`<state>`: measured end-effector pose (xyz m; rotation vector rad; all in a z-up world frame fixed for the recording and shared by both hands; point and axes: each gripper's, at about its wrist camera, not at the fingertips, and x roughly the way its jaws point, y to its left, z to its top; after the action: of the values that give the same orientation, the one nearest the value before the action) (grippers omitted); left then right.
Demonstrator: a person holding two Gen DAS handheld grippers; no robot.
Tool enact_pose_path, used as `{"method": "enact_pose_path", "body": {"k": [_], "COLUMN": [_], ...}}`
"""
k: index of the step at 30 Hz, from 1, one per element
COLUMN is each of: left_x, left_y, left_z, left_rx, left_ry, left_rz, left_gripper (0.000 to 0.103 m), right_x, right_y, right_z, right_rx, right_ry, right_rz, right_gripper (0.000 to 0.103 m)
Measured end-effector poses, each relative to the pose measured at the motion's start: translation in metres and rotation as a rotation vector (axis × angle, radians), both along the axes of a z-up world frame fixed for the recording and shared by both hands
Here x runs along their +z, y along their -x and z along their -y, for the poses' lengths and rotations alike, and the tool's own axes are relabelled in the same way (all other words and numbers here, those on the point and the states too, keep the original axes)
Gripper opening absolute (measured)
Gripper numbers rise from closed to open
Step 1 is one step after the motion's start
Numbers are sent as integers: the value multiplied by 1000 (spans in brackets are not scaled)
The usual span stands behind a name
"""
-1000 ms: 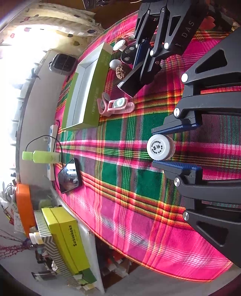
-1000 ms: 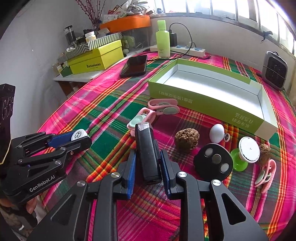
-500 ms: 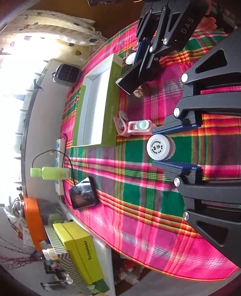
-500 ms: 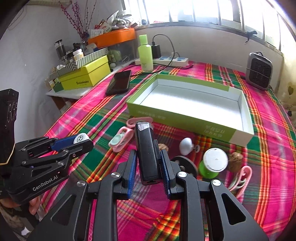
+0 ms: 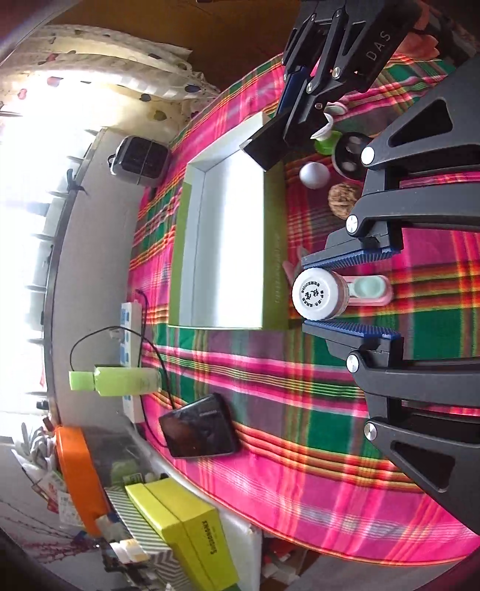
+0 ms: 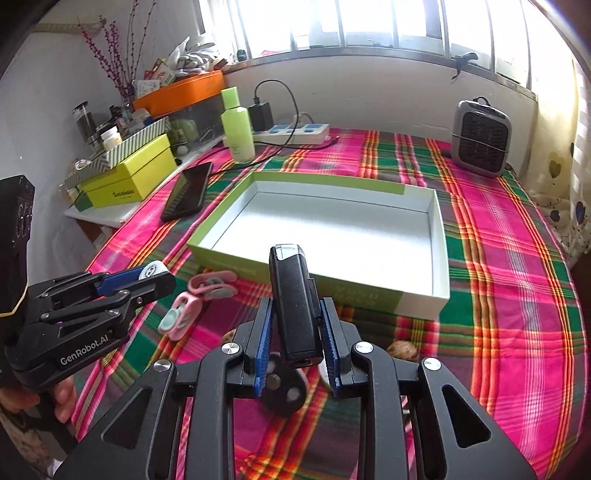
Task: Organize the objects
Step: 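Carry the white jar with left tool into the box while right tool carries the black device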
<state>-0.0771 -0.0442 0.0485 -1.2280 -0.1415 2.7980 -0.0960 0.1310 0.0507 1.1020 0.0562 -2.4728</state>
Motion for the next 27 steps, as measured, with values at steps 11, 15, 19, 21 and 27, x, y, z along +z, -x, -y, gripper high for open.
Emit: {"method": "enact_pose_path", "body": {"k": [11, 15, 19, 21, 27], "left_x": [5, 5, 2, 2, -5], "left_y": [46, 65, 86, 95, 124], "left_z": [-12, -17, -17, -20, -26], "left_rx": [-34, -42, -35, -32, -35], "left_ry": [10, 30, 24, 40, 55], "left_rz": [14, 10, 20, 17, 37], "left_gripper": [26, 26, 26, 26, 26], "right_x": [1, 0, -3, -5, -14], "right_y": [41, 57, 77, 85, 111], "right_z": [-17, -24, -31, -33, -38], "right_rx": [-71, -99, -138, -153, -178], "right_ry": [7, -8, -18, -27, -49], "right_rz": [31, 34, 44, 49, 72], "right_gripper": [26, 26, 26, 26, 26]}}
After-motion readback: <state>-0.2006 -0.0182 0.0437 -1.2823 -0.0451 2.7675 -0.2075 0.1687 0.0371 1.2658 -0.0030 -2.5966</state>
